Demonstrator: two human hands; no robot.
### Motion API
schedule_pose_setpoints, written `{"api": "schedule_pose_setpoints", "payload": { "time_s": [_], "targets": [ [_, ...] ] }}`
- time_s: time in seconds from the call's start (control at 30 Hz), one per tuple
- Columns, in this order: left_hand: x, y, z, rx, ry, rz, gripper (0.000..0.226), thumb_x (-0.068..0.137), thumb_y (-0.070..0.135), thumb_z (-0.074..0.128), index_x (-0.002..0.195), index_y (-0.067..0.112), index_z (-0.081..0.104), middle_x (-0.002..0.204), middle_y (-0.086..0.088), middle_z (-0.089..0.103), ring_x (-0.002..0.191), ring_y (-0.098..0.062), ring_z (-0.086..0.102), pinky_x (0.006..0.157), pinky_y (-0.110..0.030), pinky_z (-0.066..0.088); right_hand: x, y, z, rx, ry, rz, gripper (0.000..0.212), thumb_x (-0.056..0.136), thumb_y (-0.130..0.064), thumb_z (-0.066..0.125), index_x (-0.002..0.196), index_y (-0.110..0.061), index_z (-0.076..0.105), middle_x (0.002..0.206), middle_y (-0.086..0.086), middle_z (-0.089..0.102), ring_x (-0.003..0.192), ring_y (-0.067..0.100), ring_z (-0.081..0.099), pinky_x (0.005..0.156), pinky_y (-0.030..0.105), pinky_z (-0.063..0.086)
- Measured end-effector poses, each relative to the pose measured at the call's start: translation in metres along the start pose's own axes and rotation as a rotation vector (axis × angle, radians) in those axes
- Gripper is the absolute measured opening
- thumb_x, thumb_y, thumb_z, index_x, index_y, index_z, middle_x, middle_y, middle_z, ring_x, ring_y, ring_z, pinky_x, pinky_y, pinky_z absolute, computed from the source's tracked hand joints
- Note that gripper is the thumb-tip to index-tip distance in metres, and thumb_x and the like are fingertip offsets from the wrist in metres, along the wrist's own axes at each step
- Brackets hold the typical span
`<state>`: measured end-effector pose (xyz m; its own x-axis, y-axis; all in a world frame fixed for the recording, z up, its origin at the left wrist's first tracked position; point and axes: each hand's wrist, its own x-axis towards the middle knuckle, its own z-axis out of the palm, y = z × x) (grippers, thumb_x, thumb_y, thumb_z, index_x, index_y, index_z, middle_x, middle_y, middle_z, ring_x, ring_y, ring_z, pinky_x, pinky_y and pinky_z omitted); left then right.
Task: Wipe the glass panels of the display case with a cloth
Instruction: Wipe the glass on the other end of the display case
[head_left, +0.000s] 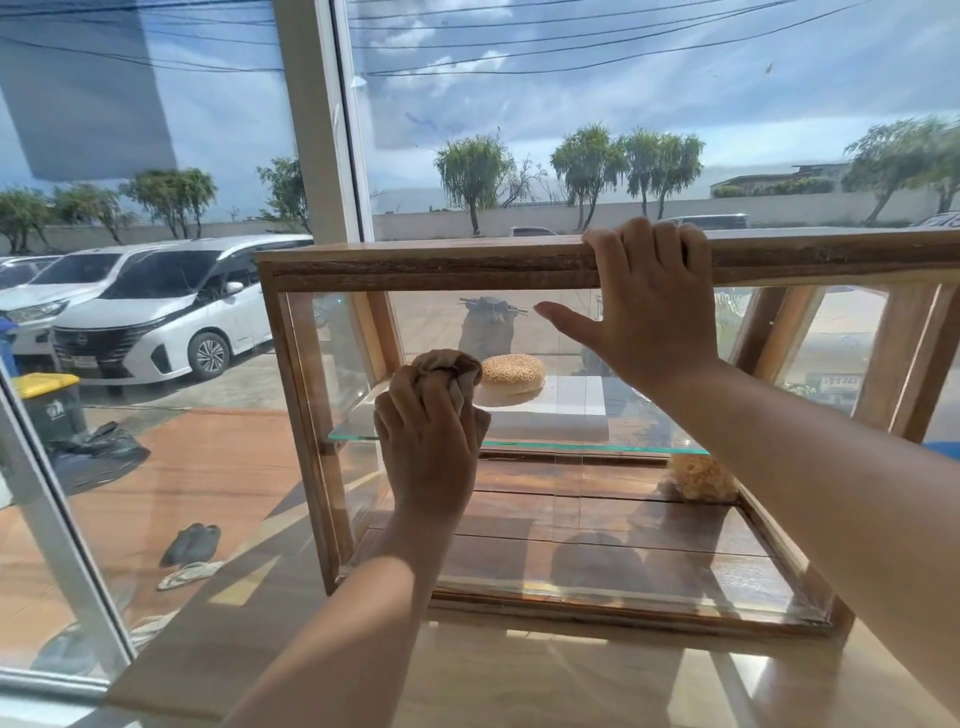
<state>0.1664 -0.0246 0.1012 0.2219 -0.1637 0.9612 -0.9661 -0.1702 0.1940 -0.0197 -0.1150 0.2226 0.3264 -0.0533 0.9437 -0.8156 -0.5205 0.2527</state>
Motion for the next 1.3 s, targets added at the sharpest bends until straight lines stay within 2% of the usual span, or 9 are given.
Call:
{"api": "schedule_pose_setpoints", "payload": {
  "time_s": [0.2, 0.5, 0.6, 0.73, 0.83, 0.97, 1.03, 1.13, 1.3],
  "targets": [
    [-0.011, 0.053, 0.016, -0.092, -0.077, 0.309, 0.034, 0.085, 0.027, 0.062, 0.113, 0.013, 0.050, 0.118, -0.018, 0.058, 0.089, -0.030, 0.051, 0.076, -0.038, 0.045, 0.003, -0.001, -0.004, -0.007, -0.026, 0.007, 0.072, 0.090, -0.073, 0.047, 0.116, -0.006, 0.055, 0.104, 0.015, 0.054, 0.094, 0.033, 0.050, 0.091, 0.044, 0.030],
    [-0.064, 0.033, 0.026, -0.056, -0.123, 0.449, 0.047, 0.072, 0.032, 0.074, 0.108, 0.014, 0.050, 0.119, -0.013, 0.049, 0.090, -0.027, 0.049, 0.077, -0.035, 0.044, 0.005, 0.005, -0.003, -0.031, -0.035, -0.005, 0.071, 0.090, -0.073, 0.046, 0.117, -0.008, 0.054, 0.106, 0.015, 0.054, 0.096, 0.034, 0.050, 0.091, 0.045, 0.030],
    [-0.062, 0.029, 0.023, -0.044, -0.113, 0.487, 0.043, 0.073, 0.031, 0.072, 0.106, 0.014, 0.051, 0.114, -0.013, 0.057, 0.084, -0.026, 0.050, 0.073, -0.035, 0.043, 0.003, 0.007, -0.002, -0.042, -0.019, 0.000, 0.073, 0.091, -0.074, 0.044, 0.117, -0.007, 0.054, 0.106, 0.016, 0.054, 0.096, 0.034, 0.050, 0.091, 0.045, 0.030],
    [-0.054, -0.007, 0.009, 0.034, -0.042, 0.405, 0.028, 0.084, 0.023, 0.064, 0.107, 0.013, 0.051, 0.114, -0.016, 0.057, 0.078, -0.030, 0.053, 0.068, -0.038, 0.043, 0.000, 0.004, -0.001, -0.018, -0.031, 0.003, 0.075, 0.091, -0.076, 0.041, 0.117, -0.007, 0.053, 0.106, 0.016, 0.054, 0.095, 0.034, 0.049, 0.091, 0.045, 0.032],
    [-0.047, -0.043, 0.000, 0.101, -0.054, 0.376, 0.033, 0.084, 0.023, 0.068, 0.110, 0.011, 0.050, 0.118, -0.016, 0.049, 0.085, -0.032, 0.052, 0.072, -0.040, 0.043, 0.001, 0.006, -0.001, -0.006, -0.019, 0.011, 0.076, 0.091, -0.077, 0.040, 0.117, -0.007, 0.053, 0.105, 0.015, 0.054, 0.096, 0.033, 0.049, 0.092, 0.045, 0.031],
    [-0.038, -0.073, -0.006, 0.130, -0.110, 0.368, 0.030, 0.088, 0.025, 0.063, 0.111, 0.011, 0.049, 0.118, -0.017, 0.050, 0.088, -0.036, 0.055, 0.074, -0.043, 0.043, 0.001, 0.007, 0.000, 0.003, -0.006, 0.006, 0.073, 0.091, -0.076, 0.043, 0.116, -0.007, 0.052, 0.105, 0.016, 0.053, 0.095, 0.033, 0.048, 0.092, 0.045, 0.032],
    [-0.033, -0.089, -0.011, 0.155, -0.094, 0.284, 0.028, 0.092, 0.031, 0.059, 0.109, 0.011, 0.051, 0.116, -0.019, 0.053, 0.091, -0.037, 0.054, 0.075, -0.045, 0.043, 0.003, 0.005, 0.000, 0.009, -0.002, 0.011, 0.073, 0.091, -0.075, 0.044, 0.116, -0.007, 0.051, 0.105, 0.016, 0.053, 0.095, 0.033, 0.048, 0.093, 0.046, 0.031],
    [-0.027, -0.113, -0.021, 0.246, -0.070, 0.119, 0.029, 0.100, 0.035, 0.041, 0.107, 0.008, 0.047, 0.110, -0.024, 0.052, 0.086, -0.037, 0.048, 0.071, -0.046, 0.039, 0.005, 0.003, 0.001, 0.016, -0.009, 0.012, 0.073, 0.091, -0.076, 0.043, 0.116, -0.008, 0.050, 0.105, 0.016, 0.052, 0.096, 0.033, 0.048, 0.092, 0.045, 0.030],
    [-0.039, -0.114, -0.012, 0.259, -0.076, 0.023, 0.029, 0.089, 0.019, 0.061, 0.108, 0.004, 0.046, 0.113, -0.025, 0.049, 0.089, -0.037, 0.045, 0.074, -0.045, 0.037, -0.001, 0.007, 0.004, -0.003, 0.000, 0.015, 0.073, 0.092, -0.076, 0.042, 0.116, -0.008, 0.050, 0.105, 0.016, 0.052, 0.096, 0.033, 0.048, 0.091, 0.045, 0.030]
  ]
}}
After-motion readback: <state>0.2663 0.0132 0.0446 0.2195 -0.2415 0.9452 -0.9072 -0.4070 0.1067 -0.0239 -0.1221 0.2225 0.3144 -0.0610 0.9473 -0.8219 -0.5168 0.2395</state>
